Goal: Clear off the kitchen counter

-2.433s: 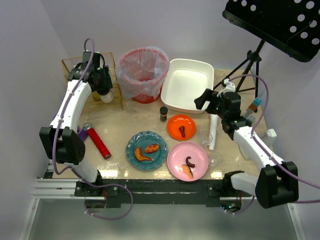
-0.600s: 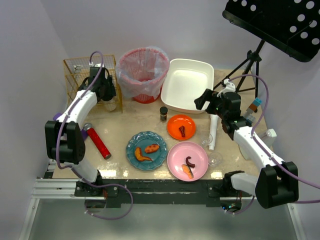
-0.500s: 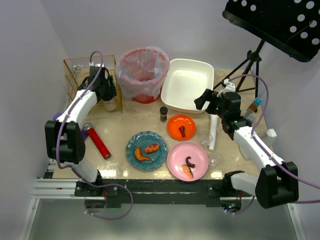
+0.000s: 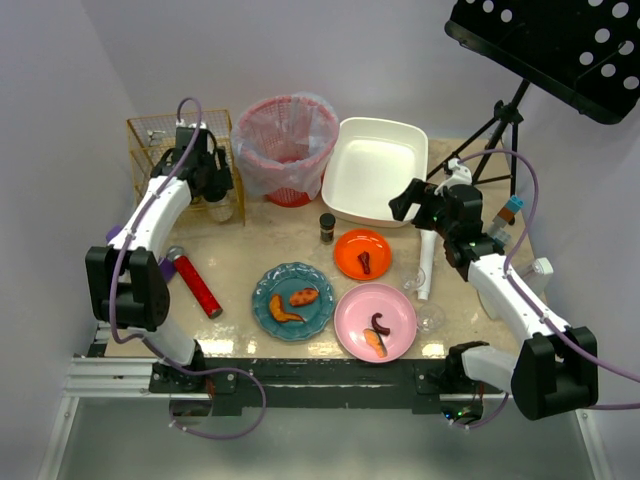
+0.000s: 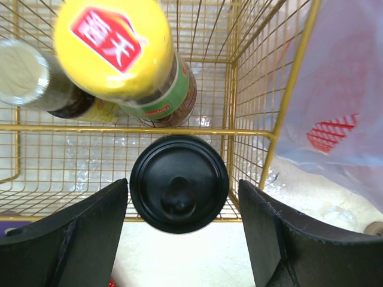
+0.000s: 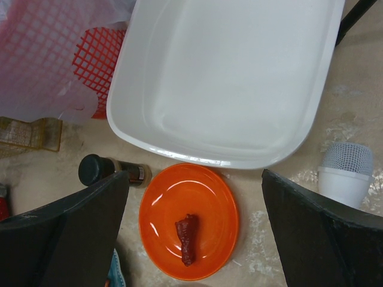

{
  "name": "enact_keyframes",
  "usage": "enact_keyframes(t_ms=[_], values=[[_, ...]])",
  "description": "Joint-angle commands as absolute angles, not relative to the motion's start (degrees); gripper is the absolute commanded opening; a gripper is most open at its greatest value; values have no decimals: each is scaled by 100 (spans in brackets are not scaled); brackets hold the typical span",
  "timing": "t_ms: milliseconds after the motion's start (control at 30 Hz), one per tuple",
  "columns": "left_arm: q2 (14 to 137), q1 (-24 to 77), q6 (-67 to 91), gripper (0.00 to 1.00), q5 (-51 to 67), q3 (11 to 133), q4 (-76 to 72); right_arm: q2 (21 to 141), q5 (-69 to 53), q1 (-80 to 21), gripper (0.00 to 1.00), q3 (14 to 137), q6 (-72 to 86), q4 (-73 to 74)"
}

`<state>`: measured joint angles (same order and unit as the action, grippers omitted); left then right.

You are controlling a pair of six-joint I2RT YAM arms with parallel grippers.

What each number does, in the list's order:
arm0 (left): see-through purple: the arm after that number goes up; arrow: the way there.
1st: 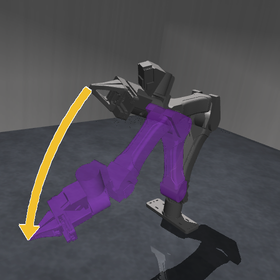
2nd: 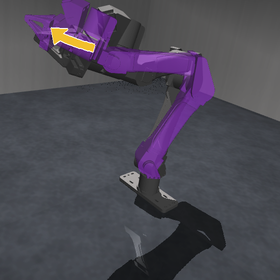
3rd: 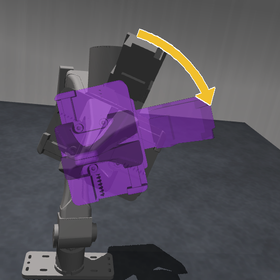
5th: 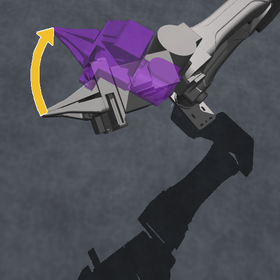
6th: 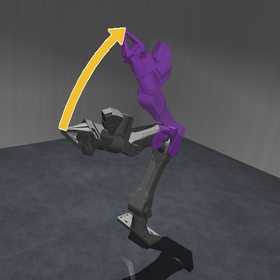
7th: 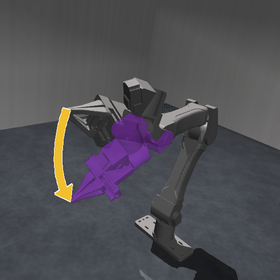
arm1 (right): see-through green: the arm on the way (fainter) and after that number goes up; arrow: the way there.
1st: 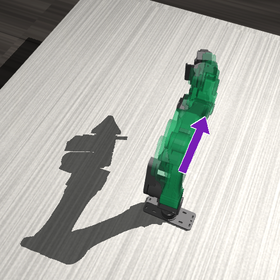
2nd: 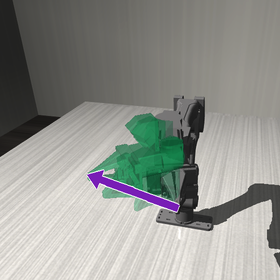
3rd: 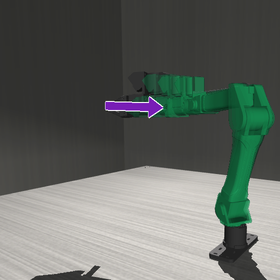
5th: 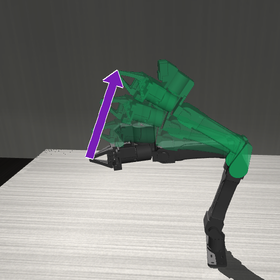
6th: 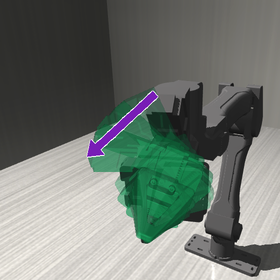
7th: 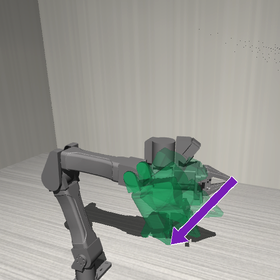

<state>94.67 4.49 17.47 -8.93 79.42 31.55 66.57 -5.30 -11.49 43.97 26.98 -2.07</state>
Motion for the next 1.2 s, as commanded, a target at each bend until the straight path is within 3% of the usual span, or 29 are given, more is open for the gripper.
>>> enact_keyframes(t_ms=[0, 133, 333, 400, 1000, 1167], values=[[9097, 413, 1749, 78, -967, 8455, 3234, 6504, -483, -1134, 97, 4526, 2698, -237], [9097, 413, 1696, 65, -1046, 8587, 3261, 6530, -483, -1134, 97, 4526, 2707, -246], [9132, 413, 1670, 35, -1020, 8491, 3208, 6557, -492, -1134, 97, 4518, 2707, -255], [9149, 413, 1670, 30, -993, 8377, 3147, 6565, -483, -1134, 97, 4509, 2707, -272], [9721, 413, 1696, 31, -993, 7515, 2654, 6583, -518, -1134, 97, 4535, 2707, -237], [9510, 413, 1723, 43, -1125, 7541, 2689, 6592, -519, -1134, 97, 4535, 2698, -246]])
